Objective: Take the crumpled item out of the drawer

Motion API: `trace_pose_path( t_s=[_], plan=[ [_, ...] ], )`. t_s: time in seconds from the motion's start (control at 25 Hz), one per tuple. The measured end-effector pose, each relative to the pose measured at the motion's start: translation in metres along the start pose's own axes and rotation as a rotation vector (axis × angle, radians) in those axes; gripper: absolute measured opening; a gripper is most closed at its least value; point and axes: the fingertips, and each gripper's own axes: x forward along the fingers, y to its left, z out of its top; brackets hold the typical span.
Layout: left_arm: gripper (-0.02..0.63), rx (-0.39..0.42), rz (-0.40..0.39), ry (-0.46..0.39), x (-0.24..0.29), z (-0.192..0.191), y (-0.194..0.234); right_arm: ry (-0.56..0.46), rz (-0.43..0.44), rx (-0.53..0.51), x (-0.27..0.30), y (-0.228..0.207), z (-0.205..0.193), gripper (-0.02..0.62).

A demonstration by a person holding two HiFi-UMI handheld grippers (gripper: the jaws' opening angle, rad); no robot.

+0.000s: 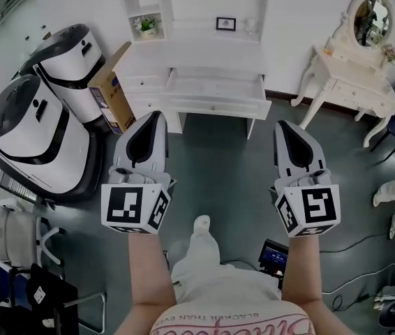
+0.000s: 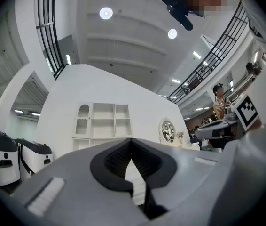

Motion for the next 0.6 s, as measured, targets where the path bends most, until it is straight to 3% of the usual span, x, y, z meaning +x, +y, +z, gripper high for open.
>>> trace_pose_path(
  t_s=[0.6],
  plan=[
    [0.006, -0.009, -0.018, 0.016, 0.154, -0.062, 0.114, 0.054, 0.025, -0.01, 0.197, -0.009, -0.036, 0.006]
  ],
)
